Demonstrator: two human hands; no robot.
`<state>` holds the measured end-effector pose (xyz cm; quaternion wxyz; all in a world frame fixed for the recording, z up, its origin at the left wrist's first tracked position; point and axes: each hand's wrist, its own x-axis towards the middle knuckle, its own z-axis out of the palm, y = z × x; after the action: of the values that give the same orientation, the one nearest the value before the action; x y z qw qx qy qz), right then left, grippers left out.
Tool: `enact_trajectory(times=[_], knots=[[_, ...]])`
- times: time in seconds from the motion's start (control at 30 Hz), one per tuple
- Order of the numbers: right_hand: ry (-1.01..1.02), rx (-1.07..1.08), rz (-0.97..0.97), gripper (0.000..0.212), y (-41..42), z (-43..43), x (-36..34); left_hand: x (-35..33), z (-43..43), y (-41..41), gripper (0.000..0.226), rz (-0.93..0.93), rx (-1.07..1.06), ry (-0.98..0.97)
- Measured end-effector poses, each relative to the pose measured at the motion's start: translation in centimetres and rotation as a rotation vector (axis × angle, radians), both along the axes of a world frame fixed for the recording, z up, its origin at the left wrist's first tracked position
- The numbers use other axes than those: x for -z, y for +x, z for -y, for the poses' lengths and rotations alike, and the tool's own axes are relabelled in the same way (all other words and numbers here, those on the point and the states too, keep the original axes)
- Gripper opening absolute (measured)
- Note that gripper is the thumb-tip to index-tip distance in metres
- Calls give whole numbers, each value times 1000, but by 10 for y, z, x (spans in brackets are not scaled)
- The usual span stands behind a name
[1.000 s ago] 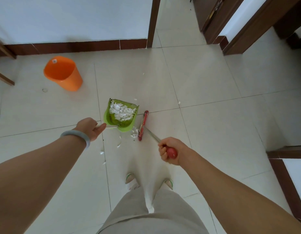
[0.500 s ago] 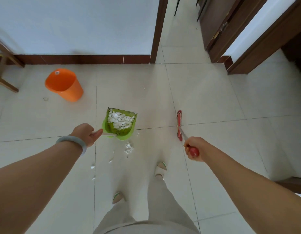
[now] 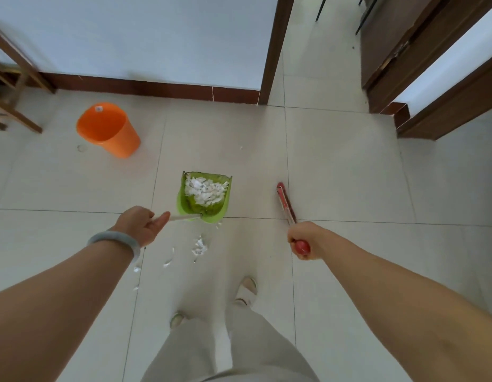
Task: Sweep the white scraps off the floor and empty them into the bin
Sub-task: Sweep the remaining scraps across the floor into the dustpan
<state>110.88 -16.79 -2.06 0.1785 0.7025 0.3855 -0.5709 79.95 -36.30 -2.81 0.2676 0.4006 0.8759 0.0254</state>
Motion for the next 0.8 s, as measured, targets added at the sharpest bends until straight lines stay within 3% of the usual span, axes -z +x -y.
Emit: enact_trajectory(times=[0.27,0.43,0.8], knots=[[-85,-304,-79,16,-80,73,-5,-14,3,-17,54,-29,-55,-23],[-164,-312,-114,18,-114,83,-23,-23,13,-43,52,-53,-65,-41],[68,-333,-80,14,-166,34,-27,-26,43,-111,53,-26,-126,-95]])
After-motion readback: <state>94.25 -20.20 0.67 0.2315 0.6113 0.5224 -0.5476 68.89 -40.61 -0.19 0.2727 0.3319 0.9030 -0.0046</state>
